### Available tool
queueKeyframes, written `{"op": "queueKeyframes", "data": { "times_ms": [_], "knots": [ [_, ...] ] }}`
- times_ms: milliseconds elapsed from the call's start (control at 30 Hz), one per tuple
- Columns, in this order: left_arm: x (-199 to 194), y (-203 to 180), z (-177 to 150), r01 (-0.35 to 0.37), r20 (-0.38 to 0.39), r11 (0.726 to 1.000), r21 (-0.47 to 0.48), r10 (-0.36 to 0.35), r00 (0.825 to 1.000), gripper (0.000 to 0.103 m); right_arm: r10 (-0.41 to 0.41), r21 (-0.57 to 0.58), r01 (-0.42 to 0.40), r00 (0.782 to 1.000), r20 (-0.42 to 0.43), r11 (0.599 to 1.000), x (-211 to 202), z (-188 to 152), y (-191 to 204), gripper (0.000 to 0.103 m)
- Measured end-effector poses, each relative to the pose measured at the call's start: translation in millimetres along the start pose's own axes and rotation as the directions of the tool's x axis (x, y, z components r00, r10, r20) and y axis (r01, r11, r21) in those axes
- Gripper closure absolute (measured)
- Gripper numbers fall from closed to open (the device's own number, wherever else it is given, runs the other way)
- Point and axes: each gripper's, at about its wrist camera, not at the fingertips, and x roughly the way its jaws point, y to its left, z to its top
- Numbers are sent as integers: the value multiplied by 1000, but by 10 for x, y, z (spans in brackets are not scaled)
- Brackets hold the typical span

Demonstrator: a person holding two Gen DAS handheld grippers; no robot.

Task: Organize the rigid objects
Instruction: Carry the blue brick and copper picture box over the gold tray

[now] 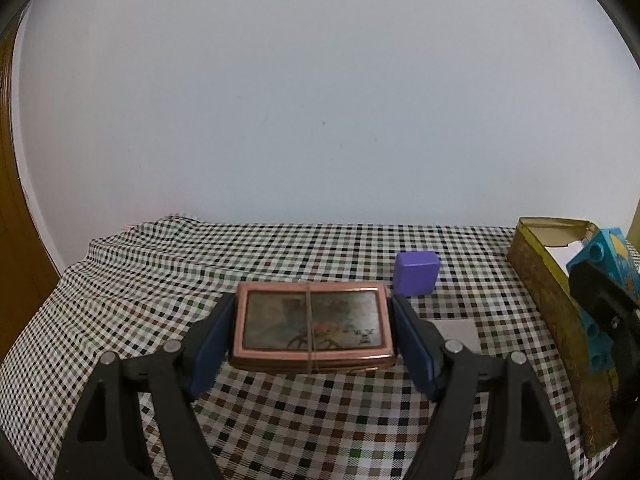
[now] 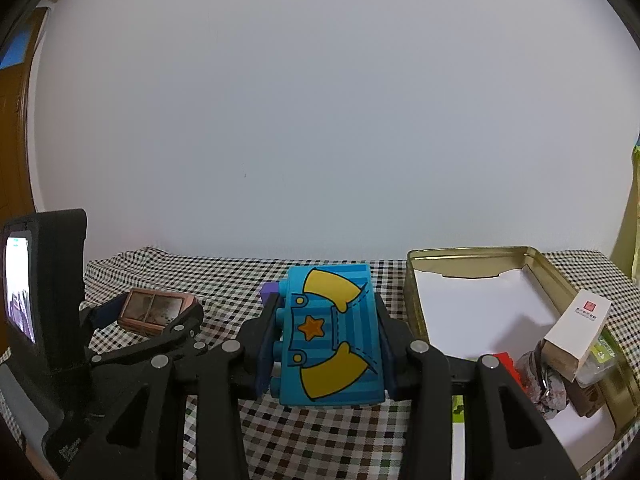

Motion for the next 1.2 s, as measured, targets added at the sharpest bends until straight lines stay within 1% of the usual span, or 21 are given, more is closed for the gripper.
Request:
{"op": "queueKeyframes", "data": {
  "times_ms": [267, 733, 900, 1000, 1200],
  "knots": [
    [-57, -33, -9, 9, 4, 1000, -11, -9, 1000, 27, -12, -22, 12, 1000, 24, 1000, -92, 9, -95, 58],
    [-239, -240, -62, 39, 20, 999, -11, -38, 999, 27, -53, -14, 54, 997, 49, 998, -221, 59, -464, 58],
    [-313, -290, -60, 48, 27, 998, -27, -47, 999, 27, -66, -16, 67, 996, 56, 998, -290, 59, -569, 58],
    [-384, -324, -47, 62, 39, 997, -36, -61, 997, 27, -72, -21, 74, 995, 62, 997, -294, 62, -623, 58],
    [-508, -514, -16, 84, 70, 996, -14, -83, 994, 27, -96, -11, 97, 993, 75, 995, -356, 82, -765, 58]
  ]
}}
